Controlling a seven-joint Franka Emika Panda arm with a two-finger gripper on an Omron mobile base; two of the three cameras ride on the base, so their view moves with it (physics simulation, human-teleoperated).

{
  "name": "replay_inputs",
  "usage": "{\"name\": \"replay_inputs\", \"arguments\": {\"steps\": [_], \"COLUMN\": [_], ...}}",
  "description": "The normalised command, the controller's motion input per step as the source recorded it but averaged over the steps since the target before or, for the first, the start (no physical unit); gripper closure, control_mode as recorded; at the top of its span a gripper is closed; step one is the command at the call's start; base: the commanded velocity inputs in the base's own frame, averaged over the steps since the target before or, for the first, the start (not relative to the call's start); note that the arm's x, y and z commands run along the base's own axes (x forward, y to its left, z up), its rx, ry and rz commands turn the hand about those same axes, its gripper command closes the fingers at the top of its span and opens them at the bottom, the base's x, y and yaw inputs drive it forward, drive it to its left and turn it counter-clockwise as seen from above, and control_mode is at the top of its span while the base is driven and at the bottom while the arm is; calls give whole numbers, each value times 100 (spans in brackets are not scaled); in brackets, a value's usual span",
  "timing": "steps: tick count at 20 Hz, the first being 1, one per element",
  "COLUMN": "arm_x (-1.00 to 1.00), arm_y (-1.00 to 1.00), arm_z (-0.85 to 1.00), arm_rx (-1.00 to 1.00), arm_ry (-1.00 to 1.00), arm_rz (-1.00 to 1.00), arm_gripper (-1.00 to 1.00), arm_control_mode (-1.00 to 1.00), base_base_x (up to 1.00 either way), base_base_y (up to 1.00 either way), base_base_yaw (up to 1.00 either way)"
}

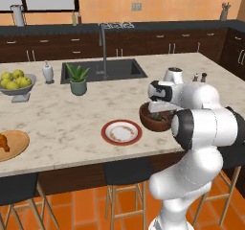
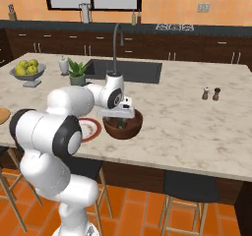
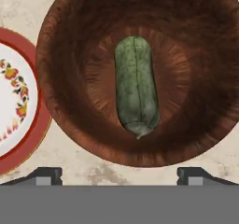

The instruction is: Pick the chicken drumstick and cucumber from their plates and place them in the bowl. Then put the bowl in the fridge.

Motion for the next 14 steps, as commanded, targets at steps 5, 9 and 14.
{"name": "replay_inputs", "arguments": {"steps": [5, 9, 14], "arm_x": [-89, -86, -95], "arm_y": [30, 28, 8], "arm_z": [54, 32, 30], "arm_rx": [0, 0, 0], "arm_ry": [0, 0, -5], "arm_rz": [0, 0, 0], "arm_gripper": [-100, -100, -100], "arm_control_mode": [-100, -100, -100], "base_base_x": [0, 0, 0], "base_base_y": [0, 0, 0], "base_base_yaw": [0, 0, 0]}}
